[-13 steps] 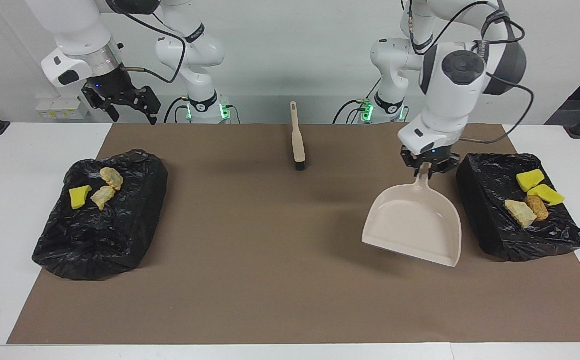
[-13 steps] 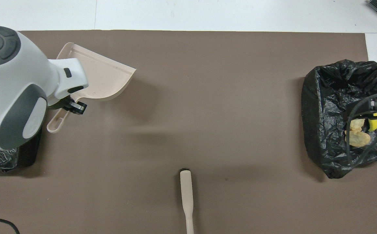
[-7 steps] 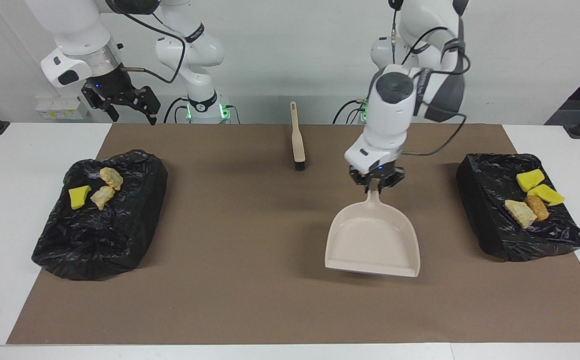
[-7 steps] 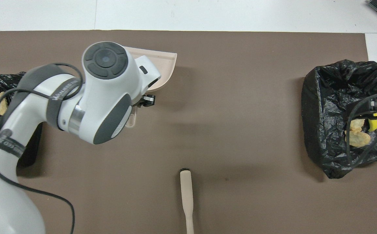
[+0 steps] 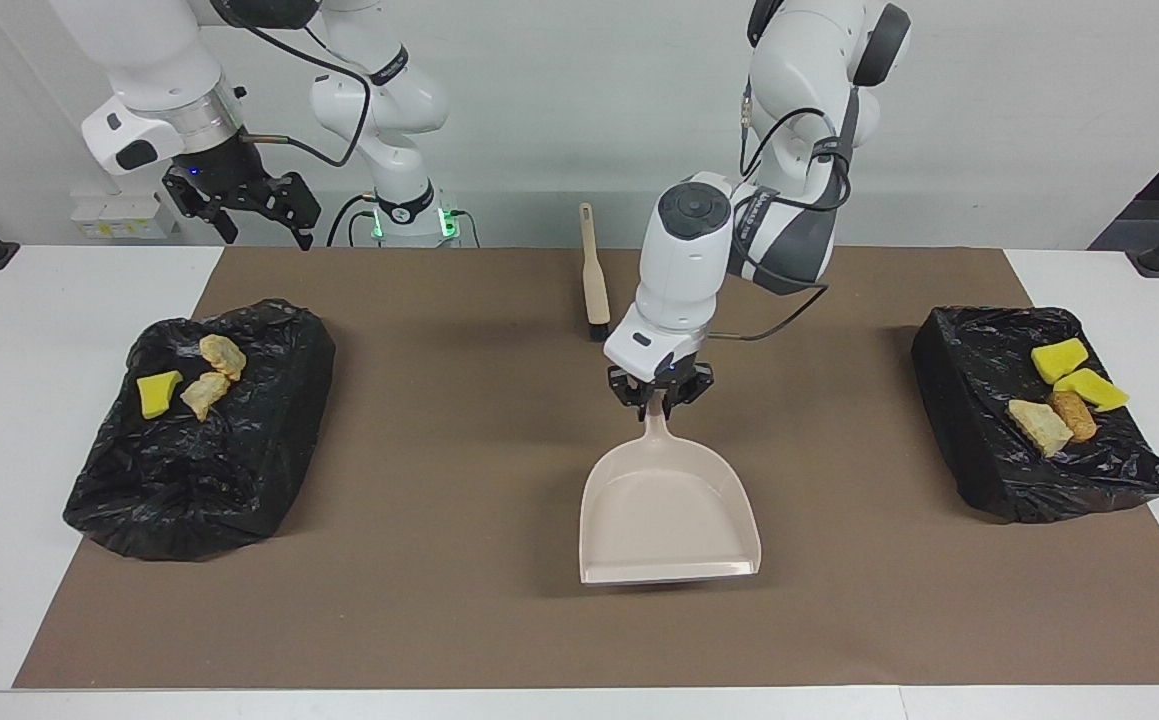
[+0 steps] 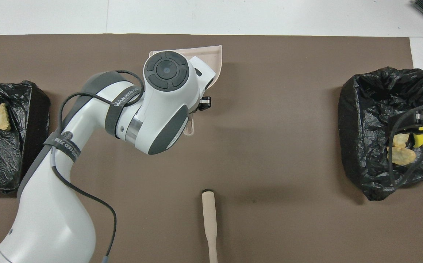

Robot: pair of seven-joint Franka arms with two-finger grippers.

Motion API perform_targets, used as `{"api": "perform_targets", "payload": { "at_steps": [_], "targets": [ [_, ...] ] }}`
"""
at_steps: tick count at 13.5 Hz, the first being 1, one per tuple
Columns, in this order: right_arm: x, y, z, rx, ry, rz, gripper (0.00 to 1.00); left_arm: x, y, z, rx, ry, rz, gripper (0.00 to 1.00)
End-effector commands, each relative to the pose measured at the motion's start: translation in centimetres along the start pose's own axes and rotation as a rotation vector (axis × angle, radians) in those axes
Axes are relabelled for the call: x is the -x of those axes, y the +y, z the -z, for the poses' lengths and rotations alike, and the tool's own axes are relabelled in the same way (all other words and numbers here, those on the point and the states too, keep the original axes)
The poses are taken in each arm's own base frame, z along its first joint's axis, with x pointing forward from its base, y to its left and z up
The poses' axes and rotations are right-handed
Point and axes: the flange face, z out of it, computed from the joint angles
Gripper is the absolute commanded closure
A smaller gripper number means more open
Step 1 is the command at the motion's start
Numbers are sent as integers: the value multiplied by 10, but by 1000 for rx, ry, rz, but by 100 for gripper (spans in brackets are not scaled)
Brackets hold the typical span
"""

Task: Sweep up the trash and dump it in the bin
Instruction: 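Bring the empty dustpan back to the table center with the left gripper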

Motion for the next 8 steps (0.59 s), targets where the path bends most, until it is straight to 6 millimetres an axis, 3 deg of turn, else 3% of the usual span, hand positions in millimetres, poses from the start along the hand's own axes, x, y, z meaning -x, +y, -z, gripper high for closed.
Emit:
{"api": "perform_targets", "payload": {
  "at_steps": [1, 2, 4, 8],
  "targets": [
    [0, -1, 4, -22, 8, -7, 0, 0, 11, -3, 14, 11, 14, 100],
    [0, -1, 4, -22, 8, -7, 0, 7, 13, -19, 10, -3, 8, 100],
    [0, -1, 4, -22, 8, -7, 0, 27, 38, -37, 12, -12, -31, 100],
    [0, -1, 4, -22, 8, -7, 0, 47, 51, -70, 4, -29, -34, 100]
  ]
}}
